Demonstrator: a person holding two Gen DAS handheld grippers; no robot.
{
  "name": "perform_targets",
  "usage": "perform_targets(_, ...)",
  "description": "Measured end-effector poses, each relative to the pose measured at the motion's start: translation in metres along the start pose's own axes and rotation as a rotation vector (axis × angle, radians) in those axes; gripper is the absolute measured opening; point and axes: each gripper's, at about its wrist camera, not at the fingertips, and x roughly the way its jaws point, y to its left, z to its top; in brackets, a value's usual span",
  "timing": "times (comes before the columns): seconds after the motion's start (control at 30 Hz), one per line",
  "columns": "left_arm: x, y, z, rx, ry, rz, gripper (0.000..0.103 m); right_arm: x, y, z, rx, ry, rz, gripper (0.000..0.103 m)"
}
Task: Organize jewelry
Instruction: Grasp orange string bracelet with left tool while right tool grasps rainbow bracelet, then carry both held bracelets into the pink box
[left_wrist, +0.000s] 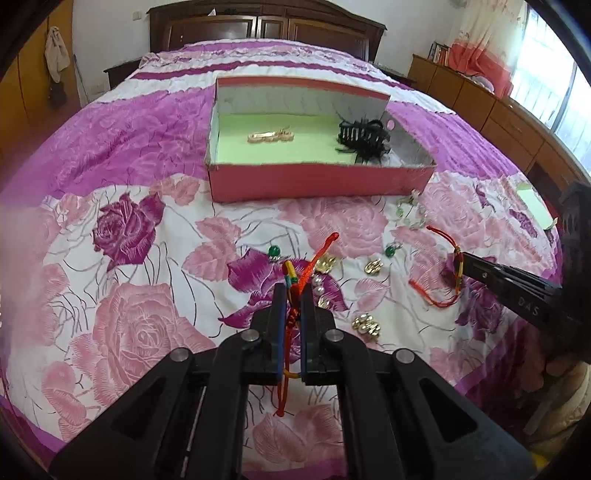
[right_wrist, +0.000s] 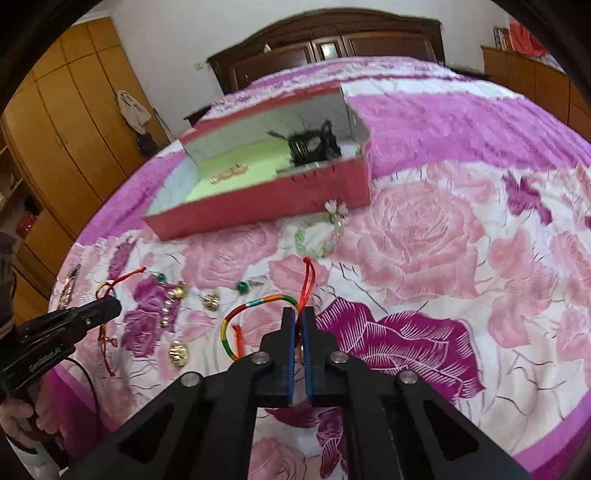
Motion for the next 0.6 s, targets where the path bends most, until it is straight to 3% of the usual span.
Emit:
perform_targets(0.33, -0.014, -0.015, 0.033, 0.031, -0.08, -0.008, 0.0, -0.032, 0.01, 0.03, -0.03, -0.118, 0.046, 0.005)
perform_targets(0.6, -0.002, -0.015, 0.074, 0.029, -0.126, -0.009, 0.0, -0.026, 0.009, 0.069, -0.044, -0.166, 0.052, 0.005)
